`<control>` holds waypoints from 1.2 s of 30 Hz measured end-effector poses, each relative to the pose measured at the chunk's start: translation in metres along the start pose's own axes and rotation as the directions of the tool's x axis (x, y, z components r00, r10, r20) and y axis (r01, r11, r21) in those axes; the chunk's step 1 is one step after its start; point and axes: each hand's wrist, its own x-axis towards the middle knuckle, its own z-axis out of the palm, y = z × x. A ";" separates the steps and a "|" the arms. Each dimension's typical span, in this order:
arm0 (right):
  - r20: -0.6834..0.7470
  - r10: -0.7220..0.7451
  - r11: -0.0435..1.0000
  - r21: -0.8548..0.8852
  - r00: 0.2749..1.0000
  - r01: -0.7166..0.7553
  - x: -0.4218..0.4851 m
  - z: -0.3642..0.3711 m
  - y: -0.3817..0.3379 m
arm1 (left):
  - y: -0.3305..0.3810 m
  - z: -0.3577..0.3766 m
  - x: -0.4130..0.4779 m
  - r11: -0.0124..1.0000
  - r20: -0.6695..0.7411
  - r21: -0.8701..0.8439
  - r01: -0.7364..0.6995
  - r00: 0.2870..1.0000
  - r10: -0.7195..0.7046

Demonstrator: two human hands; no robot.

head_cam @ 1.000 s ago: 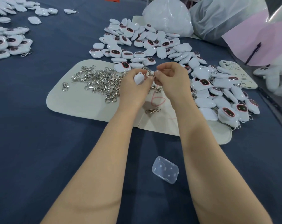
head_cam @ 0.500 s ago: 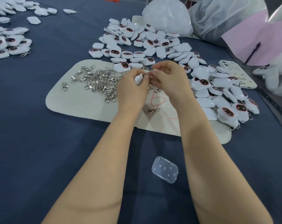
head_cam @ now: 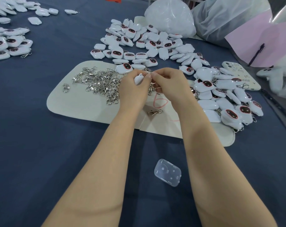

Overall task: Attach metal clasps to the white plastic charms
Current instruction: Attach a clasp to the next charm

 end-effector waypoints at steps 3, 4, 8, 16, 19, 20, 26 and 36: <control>-0.052 -0.084 0.990 -0.119 0.995 0.077 0.002 0.002 -0.001 | -0.001 0.000 0.001 0.998 0.026 0.058 0.003 1.000 -0.004; -0.061 -0.126 0.977 -0.178 0.990 0.113 0.002 0.003 -0.002 | -0.002 0.001 0.001 0.995 0.034 0.101 -0.014 0.999 0.011; -0.008 -0.239 0.900 -0.376 0.971 0.219 0.000 0.002 0.002 | -0.002 0.001 -0.003 0.972 -0.003 0.207 -0.108 0.994 0.111; 0.073 -0.163 0.895 -0.408 0.984 0.179 -0.001 0.003 0.005 | -0.004 -0.001 0.001 0.957 -0.018 0.279 -0.080 0.996 0.089; 0.074 -0.138 0.897 -0.413 0.988 0.156 -0.001 0.005 0.005 | -0.005 -0.001 0.000 0.949 -0.006 0.304 -0.078 0.996 0.084; 0.078 -0.129 0.895 -0.419 0.989 0.150 -0.001 0.005 0.006 | -0.005 -0.001 0.000 0.946 -0.002 0.316 -0.075 0.997 0.079; 0.078 -0.095 0.916 -0.383 0.992 0.117 -0.003 0.005 0.002 | -0.004 -0.001 -0.002 0.928 -0.022 0.367 -0.057 0.997 0.070; 0.021 -0.068 0.975 -0.210 0.997 0.071 -0.002 0.003 -0.001 | -0.003 0.001 -0.003 0.957 -0.067 0.278 -0.087 0.992 0.109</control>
